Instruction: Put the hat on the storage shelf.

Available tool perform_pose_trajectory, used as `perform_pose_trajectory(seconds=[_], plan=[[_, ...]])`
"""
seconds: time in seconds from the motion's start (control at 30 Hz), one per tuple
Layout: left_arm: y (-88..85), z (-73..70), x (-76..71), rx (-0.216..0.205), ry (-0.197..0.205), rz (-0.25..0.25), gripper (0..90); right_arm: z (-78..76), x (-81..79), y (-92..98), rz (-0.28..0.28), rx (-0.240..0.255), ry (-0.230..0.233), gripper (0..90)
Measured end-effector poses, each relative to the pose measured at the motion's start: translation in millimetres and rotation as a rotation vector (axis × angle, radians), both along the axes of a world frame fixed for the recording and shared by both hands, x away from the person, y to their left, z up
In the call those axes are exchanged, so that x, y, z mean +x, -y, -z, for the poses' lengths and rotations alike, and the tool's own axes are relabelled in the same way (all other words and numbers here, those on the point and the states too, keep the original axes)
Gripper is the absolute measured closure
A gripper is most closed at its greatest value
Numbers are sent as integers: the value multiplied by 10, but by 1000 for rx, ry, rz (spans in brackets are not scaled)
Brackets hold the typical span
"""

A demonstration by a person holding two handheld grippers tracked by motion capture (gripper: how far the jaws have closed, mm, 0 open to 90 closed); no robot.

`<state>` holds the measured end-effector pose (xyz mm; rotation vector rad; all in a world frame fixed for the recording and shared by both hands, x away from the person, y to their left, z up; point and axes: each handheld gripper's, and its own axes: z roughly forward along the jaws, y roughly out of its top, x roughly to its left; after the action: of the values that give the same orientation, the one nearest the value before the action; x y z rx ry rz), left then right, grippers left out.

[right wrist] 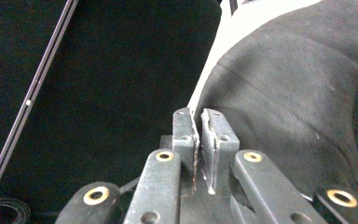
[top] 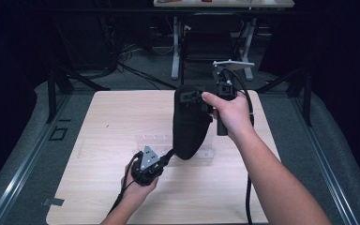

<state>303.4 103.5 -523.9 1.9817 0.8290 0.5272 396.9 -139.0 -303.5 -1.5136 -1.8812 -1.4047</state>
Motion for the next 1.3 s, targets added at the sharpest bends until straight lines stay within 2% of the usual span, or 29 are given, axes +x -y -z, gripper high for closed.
perform_pose_trajectory(seconds=[0.1,0.2,0.5,0.67,0.9,1.07,1.17,1.3], plan=[[-20,22,12,-10,-14,-5,859,-2,-8,7,-1,2,2,833],[-37,64,5,15,-20,-10,863,-1,-12,28,-6,-1,2,829],[-67,269,37,28,-64,-23,862,21,-14,80,5,1,-3,833],[-93,296,46,5,-76,-29,860,25,-35,137,21,-9,16,821],[-160,374,50,-57,-105,-49,846,9,-93,208,43,-28,45,793],[-169,385,47,-54,-95,-43,835,-2,-131,250,55,-50,58,780],[-197,377,28,-78,-106,-61,795,24,-174,302,65,-70,62,758],[-249,368,22,-83,-110,-58,713,61,-203,348,73,-78,66,754]])
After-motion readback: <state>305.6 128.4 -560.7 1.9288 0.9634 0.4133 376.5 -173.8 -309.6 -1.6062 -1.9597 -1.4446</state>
